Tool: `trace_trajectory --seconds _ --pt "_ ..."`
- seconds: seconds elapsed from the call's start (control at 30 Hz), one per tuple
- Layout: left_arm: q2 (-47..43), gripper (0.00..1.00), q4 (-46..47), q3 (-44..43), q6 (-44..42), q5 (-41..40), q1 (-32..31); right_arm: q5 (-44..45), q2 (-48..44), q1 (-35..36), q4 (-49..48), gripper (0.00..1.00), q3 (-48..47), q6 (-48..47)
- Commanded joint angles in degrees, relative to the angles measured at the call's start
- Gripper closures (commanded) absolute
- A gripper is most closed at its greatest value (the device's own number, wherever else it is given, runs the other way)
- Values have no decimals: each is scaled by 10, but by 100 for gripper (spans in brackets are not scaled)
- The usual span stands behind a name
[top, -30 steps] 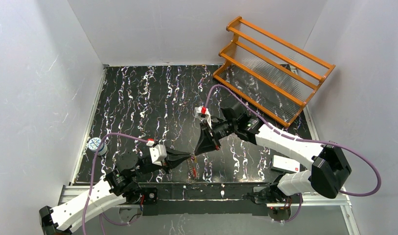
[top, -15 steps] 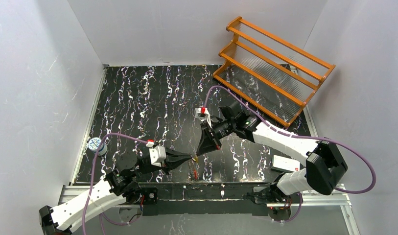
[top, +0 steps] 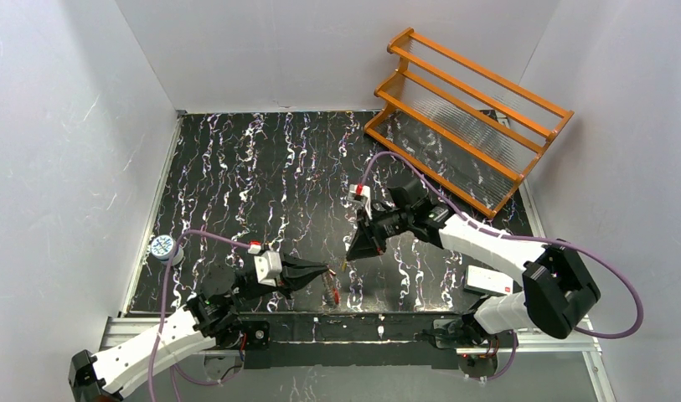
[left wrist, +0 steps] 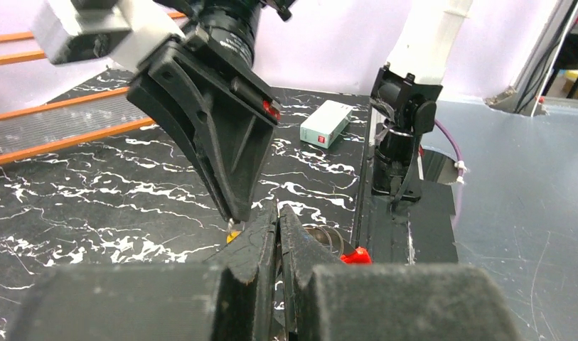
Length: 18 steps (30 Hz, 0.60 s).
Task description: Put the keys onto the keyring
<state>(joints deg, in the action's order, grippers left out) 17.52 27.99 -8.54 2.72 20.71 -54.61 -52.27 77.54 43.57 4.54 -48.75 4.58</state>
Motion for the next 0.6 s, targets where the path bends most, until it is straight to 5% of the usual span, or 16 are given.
trace_trajectory --seconds 0.0,0.1,0.3,0.43,0.57 --pt "5 100 92 25 41 -40 -1 79 -15 -16 -56 70 49 -4" --pt "19 100 101 27 52 -53 -1 107 -20 -17 -67 42 62 -24" --pt "50 100 101 22 55 -48 -1 72 -91 -17 -159 22 91 -59" --pt "67 100 101 14 54 -36 -1 17 -134 -14 -304 19 139 -28" --pt "72 100 101 11 53 -33 -1 -15 -121 -2 -326 28 137 -33"
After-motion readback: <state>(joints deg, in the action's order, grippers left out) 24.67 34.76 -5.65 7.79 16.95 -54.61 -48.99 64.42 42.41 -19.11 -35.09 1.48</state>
